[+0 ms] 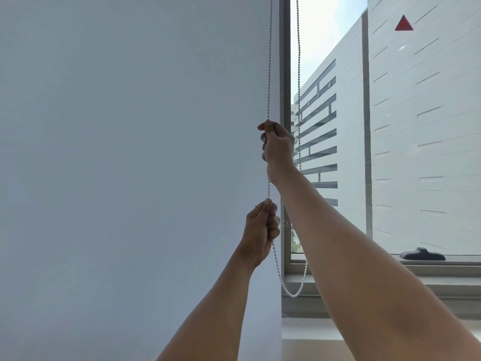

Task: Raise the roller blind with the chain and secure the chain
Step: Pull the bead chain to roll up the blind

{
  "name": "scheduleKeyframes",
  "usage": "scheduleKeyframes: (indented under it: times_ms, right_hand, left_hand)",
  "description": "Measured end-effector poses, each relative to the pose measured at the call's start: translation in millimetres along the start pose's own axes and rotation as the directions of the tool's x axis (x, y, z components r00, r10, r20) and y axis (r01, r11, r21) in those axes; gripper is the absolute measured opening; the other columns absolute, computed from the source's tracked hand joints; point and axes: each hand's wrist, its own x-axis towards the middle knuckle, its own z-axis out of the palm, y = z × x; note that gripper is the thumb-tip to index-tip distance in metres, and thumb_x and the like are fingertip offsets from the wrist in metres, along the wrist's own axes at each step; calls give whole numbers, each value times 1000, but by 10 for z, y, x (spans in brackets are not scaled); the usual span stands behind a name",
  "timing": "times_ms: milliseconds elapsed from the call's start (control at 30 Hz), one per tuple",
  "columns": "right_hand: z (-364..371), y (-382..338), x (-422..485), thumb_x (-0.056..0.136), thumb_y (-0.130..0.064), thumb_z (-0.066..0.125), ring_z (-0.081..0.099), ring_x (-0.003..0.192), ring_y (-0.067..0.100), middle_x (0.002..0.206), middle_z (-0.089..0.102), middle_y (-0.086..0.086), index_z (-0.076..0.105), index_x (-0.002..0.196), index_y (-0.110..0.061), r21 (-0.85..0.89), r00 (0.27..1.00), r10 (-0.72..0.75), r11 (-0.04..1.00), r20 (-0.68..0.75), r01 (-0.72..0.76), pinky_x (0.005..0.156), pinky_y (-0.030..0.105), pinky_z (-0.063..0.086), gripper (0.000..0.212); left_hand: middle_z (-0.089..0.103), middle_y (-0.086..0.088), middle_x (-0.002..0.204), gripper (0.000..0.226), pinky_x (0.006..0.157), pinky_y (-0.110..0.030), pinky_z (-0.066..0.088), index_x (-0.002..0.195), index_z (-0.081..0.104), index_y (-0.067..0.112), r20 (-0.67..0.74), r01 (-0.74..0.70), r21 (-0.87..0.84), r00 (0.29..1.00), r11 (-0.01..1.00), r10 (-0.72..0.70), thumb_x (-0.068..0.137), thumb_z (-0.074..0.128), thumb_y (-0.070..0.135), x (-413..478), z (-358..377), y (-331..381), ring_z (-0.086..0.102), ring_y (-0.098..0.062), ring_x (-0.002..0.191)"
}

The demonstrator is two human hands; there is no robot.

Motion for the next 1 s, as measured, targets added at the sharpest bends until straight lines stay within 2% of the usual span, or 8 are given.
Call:
scheduleKeyframes:
  times_ms: [133,233,333,467,600,733,900,1000]
  right_hand:
    - [-12,-5,-15,94,-20,47,34,51,6,56,39,-5,59,62,-24,-10,995,-91,996,-49,91,40,10,28,34]
    - [-35,-5,-19,94,-20,49,35,51,5,55,40,-6,60,62,-24,5,991,-122,992,-56,122,39,7,28,34]
    - [-41,-16,-41,93,-20,50,37,54,5,55,42,-7,61,63,-24,32,989,-139,990,-51,141,42,9,30,32]
    - [24,-50,-113,93,-22,51,40,52,5,49,46,-14,62,62,-25,19,989,-144,989,-46,145,45,12,32,33]
    - [11,45,-272,93,-20,49,51,43,-2,43,56,-17,62,65,-20,54,993,-115,992,-3,115,43,9,40,30]
    - [-88,325,-479,93,-21,48,31,47,3,54,40,-7,62,68,-18,-9,998,-56,998,20,56,43,14,26,29]
    - [-207,696,-741,93,-20,48,30,48,3,57,36,-6,63,65,-24,-39,998,44,998,51,-42,43,10,26,32]
    - [-255,910,-902,94,-20,48,27,45,2,57,34,-5,62,64,-24,-27,991,101,995,84,-99,42,9,24,34]
  left_hand:
    - [38,7,47,37,44,-16,29,64,55,17,119,74,8,990,997,-74,93,40,34,50,-48,60,33,-6,41]
    - [57,-1,64,38,59,-22,44,76,62,15,187,159,77,967,984,-171,93,39,39,107,-156,198,54,-11,57]
    - [67,-6,89,51,79,-29,47,96,61,13,94,208,211,968,955,-232,96,24,48,239,-201,407,64,-17,84]
    - [62,-15,111,59,96,-38,45,109,56,6,-16,107,176,994,979,-106,96,16,48,497,-70,842,59,-27,103]
    - [65,-12,97,57,80,-28,52,101,59,5,16,-24,106,1000,994,23,98,18,45,665,160,1273,64,-22,91]
    - [66,-8,96,49,78,-27,52,107,56,4,50,-56,218,998,974,46,99,23,39,763,314,1515,65,-19,87]
    - [59,-10,110,42,81,-29,50,121,50,3,35,-43,297,999,954,34,100,28,33,783,414,1533,62,-20,91]
    - [59,-6,98,39,73,-25,49,120,51,4,-18,-45,315,998,948,54,100,30,30,789,454,1496,59,-18,84]
